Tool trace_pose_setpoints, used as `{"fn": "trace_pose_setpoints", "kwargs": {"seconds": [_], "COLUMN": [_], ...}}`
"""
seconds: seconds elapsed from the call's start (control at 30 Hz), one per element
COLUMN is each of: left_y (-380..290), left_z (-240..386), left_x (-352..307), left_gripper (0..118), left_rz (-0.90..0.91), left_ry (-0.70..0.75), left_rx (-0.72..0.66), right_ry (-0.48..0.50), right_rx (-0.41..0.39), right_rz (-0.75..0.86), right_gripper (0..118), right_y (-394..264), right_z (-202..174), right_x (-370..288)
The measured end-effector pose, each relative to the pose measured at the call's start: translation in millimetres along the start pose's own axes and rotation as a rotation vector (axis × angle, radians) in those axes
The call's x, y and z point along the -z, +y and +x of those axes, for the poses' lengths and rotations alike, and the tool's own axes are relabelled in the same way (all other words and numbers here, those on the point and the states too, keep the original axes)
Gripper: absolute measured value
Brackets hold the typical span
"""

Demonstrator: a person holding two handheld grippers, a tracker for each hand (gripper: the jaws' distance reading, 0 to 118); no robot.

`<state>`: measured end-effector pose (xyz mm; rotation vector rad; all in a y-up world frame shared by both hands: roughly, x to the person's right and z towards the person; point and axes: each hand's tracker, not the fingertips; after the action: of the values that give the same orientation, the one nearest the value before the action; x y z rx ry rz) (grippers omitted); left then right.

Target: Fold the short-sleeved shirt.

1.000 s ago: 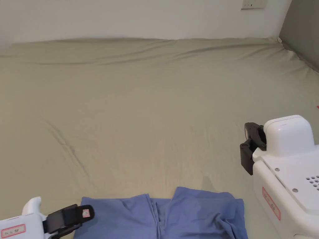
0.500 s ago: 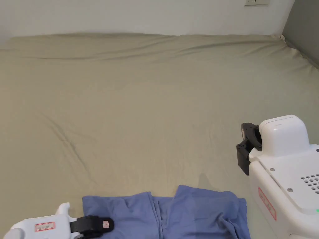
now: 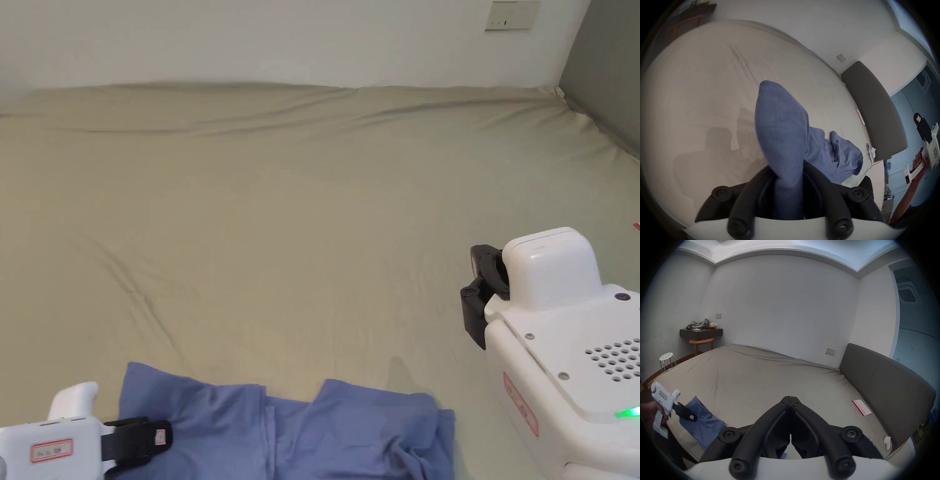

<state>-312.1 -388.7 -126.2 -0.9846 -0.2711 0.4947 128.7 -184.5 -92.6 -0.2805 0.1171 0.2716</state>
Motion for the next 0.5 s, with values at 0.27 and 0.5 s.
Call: {"fn": "trace_pose_setpoints", "kwargs": {"seconds": [0.27, 0.5], "left_y": [12, 18], "left_z": [15, 90], "left_x": [-58, -50], "left_gripper": [12, 12], "left_rz": [-0.007, 0.004], "left_ry": [0.384, 0.205], "left_rx": [0.149, 0.197], "right_ry": [0.017, 0.016], "right_rx": [0.000, 0.004], "right_rz": [0.014, 0.014], "right_gripper": [0, 0], "right_y": [3, 3], "right_z": [-6, -3], "right_x": [-5, -7]}}
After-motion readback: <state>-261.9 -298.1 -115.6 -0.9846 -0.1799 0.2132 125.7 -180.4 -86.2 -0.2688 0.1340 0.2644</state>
